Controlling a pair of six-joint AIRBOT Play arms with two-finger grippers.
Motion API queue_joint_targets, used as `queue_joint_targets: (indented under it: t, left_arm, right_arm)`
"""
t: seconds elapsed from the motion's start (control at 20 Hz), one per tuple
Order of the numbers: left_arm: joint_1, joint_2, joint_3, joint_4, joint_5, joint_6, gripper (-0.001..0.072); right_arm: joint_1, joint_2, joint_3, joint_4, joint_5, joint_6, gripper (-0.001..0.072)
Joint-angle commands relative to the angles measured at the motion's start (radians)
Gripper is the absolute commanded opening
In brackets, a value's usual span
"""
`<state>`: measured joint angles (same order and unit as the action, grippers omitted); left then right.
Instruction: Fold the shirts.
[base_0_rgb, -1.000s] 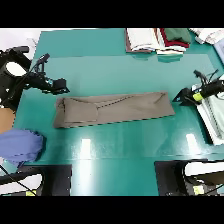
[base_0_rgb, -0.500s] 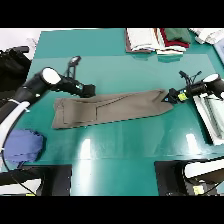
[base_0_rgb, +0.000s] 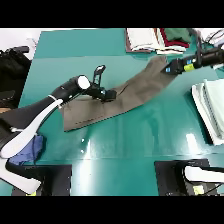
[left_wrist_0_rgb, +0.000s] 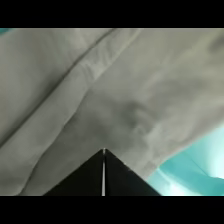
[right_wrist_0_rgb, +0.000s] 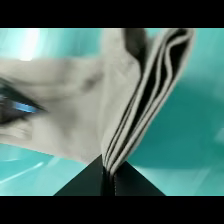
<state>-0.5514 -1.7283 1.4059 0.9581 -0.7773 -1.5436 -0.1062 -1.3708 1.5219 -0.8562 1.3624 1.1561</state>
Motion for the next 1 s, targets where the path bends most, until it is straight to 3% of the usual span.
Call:
queue_joint_targets:
  t: [0.0,0.55,0.75,0.95]
  left_arm:
    - [-0.016,-0.101,0.092,-0.024,-0.032,-0.005,0.0022]
    - [0.026,-0.071,0.102,-0.016,-0.059,-0.001,0.0022]
    - [0.186,0.127,0.102,0.097,-0.140,-0.001,0.0022]
    - [0.398,0.408,0.102,0.272,-0.223,0.008,0.0023]
  right_arm:
    - [0.114,0.054,0.109,0.000,0.002,0.057,0.0017]
    - [0.372,0.003,0.259,0.001,-0.037,0.155,0.0017]
    - [0.465,0.002,0.259,0.001,-0.090,0.164,0.0017]
    - [0.642,-0.058,0.259,0.003,-0.233,0.164,0.0017]
